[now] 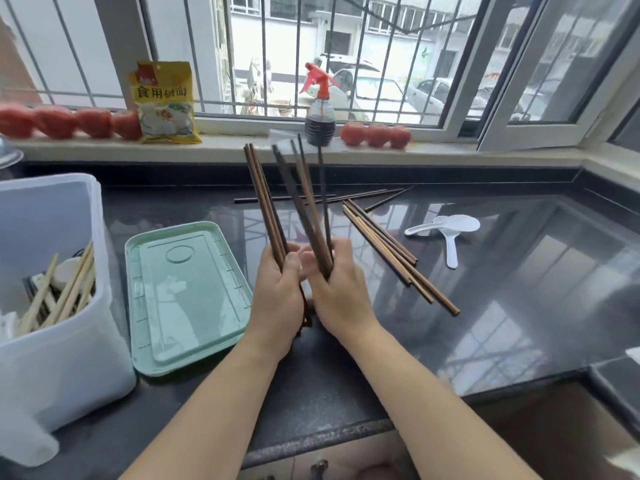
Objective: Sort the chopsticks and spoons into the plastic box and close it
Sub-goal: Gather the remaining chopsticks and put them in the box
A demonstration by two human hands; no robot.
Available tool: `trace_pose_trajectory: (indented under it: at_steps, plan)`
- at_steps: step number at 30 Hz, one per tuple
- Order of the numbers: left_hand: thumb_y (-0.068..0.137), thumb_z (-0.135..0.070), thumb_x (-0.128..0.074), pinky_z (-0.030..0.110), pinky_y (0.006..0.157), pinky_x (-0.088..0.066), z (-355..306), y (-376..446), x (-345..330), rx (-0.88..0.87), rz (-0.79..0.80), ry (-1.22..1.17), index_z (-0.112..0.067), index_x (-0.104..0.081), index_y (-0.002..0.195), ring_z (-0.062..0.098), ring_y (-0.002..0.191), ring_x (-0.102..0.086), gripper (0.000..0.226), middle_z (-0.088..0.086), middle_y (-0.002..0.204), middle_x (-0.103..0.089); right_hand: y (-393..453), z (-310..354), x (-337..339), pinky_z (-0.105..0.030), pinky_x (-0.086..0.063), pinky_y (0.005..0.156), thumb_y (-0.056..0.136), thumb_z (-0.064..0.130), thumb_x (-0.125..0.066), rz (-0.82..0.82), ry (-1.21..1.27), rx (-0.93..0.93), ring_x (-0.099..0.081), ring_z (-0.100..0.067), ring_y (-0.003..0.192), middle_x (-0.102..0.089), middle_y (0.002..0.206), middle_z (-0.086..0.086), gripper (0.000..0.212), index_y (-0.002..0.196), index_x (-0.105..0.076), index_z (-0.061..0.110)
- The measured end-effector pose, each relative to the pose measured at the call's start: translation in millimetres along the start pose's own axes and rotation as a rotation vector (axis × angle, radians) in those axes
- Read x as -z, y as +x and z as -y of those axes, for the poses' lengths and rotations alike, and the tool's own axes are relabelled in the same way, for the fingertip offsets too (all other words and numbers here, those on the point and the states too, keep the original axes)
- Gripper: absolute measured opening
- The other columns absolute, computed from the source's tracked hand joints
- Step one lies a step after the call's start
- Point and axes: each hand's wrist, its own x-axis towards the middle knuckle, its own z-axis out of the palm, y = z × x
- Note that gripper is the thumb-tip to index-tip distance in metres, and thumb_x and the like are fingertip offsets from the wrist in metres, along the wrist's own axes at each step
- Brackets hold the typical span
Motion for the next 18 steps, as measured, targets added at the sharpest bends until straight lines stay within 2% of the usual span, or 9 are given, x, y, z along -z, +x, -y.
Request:
trace_pose_trajectory:
  at_steps: [2,3,5,8,10,12,15,17,18]
  plan:
    - [0.11,-0.019,-0.043,0.039,0.083,-0.06,1.3,-1.3,-6.1,0.116,-0.031,-0.151,-0.018,-0.059,0.12,0.025,0.102,-0.074,0.019,0.007,0.105,-0.077,1.7,-4.9,-9.1,-0.039,-0.057,0.088,0.101,0.049,-0.048,-0.006,-0.106,-0.007,-0.067,-0.012,0.104,-0.068,0.117,0.004,0.039,0.136,-0.036,0.035]
    - [0.111,-0.018,-0.042,0.037,0.086,-0.059,1.8,-2.5,-11.0,0.185,-0.041,-0.266,-0.015,-0.058,0.124,0.025,0.103,-0.075,0.02,0.007,0.104,-0.078,3.8,-5.1,-11.2,-0.043,-0.055,0.092,0.101,0.047,-0.048,-0.032,-0.136,-0.029,-0.065,-0.017,0.11,-0.065,0.125,0.002,0.046,0.143,-0.028,0.039]
    - [0.111,-0.017,-0.041,0.037,0.091,-0.058,1.7,-5.6,-19.2,0.24,-0.053,-0.387,-0.011,-0.058,0.126,0.022,0.101,-0.075,0.023,0.006,0.104,-0.078,6.3,-5.6,-12.6,-0.046,-0.054,0.094,0.101,0.044,-0.047,-0.081,-0.156,-0.051,-0.062,-0.018,0.114,-0.061,0.13,0.003,0.053,0.148,-0.022,0.041]
    - [0.111,-0.019,-0.042,0.042,0.092,-0.06,3.8,-4.0,-21.0,0.251,-0.078,-0.426,-0.011,-0.06,0.124,0.024,0.095,-0.074,0.023,0.007,0.101,-0.076,6.0,-4.8,-13.1,-0.043,-0.053,0.093,0.102,0.052,-0.038,-0.04,-0.155,-0.036,-0.059,-0.012,0.111,-0.056,0.129,0.008,0.051,0.15,-0.028,0.038]
    - [0.111,-0.021,-0.043,0.038,0.083,-0.061,4.6,-1.1,-18.4,0.278,-0.113,-0.465,-0.016,-0.062,0.124,0.021,0.094,-0.074,0.024,0.006,0.102,-0.075,4.3,-3.8,-15.6,-0.043,-0.053,0.087,0.105,0.05,-0.028,0.049,-0.256,0.004,-0.06,-0.014,0.1,-0.052,0.12,0.009,0.043,0.141,-0.044,0.033]
    - [0.112,-0.029,-0.04,0.033,0.078,-0.059,6.5,1.2,-16.5,0.294,-0.148,-0.463,-0.02,-0.062,0.126,0.019,0.097,-0.075,0.028,0.005,0.108,-0.075,3.2,-5.7,-20.1,-0.045,-0.055,0.078,0.107,0.042,-0.028,0.083,-0.335,0.062,-0.061,-0.017,0.086,-0.052,0.107,0.008,0.037,0.122,-0.059,0.029]
    - [0.109,-0.041,-0.045,0.038,0.086,-0.06,9.3,2.8,-16.7,0.307,-0.179,-0.436,-0.018,-0.054,0.132,0.02,0.103,-0.075,0.034,0.007,0.116,-0.074,1.5,-10.5,-22.6,-0.044,-0.055,0.071,0.105,0.035,-0.046,0.039,-0.36,0.162,-0.061,-0.019,0.08,-0.057,0.101,0.005,0.027,0.115,-0.067,0.021]
    - [0.108,-0.035,-0.051,0.044,0.092,-0.06,9.0,4.2,-16.8,0.306,-0.177,-0.425,-0.012,-0.052,0.134,0.023,0.104,-0.075,0.034,0.009,0.117,-0.076,-0.7,-11.6,-21.1,-0.043,-0.055,0.069,0.104,0.031,-0.049,0.005,-0.363,0.209,-0.06,-0.02,0.077,-0.059,0.097,0.003,0.026,0.112,-0.07,0.017]
    - [0.107,-0.031,-0.053,0.043,0.09,-0.06,8.9,5.2,-16.1,0.315,-0.16,-0.427,-0.008,-0.055,0.132,0.023,0.102,-0.076,0.033,0.009,0.116,-0.076,-1.8,-10.8,-20.5,-0.044,-0.055,0.069,0.104,0.029,-0.049,-0.004,-0.368,0.217,-0.06,-0.02,0.077,-0.059,0.096,0.002,0.027,0.112,-0.071,0.016]
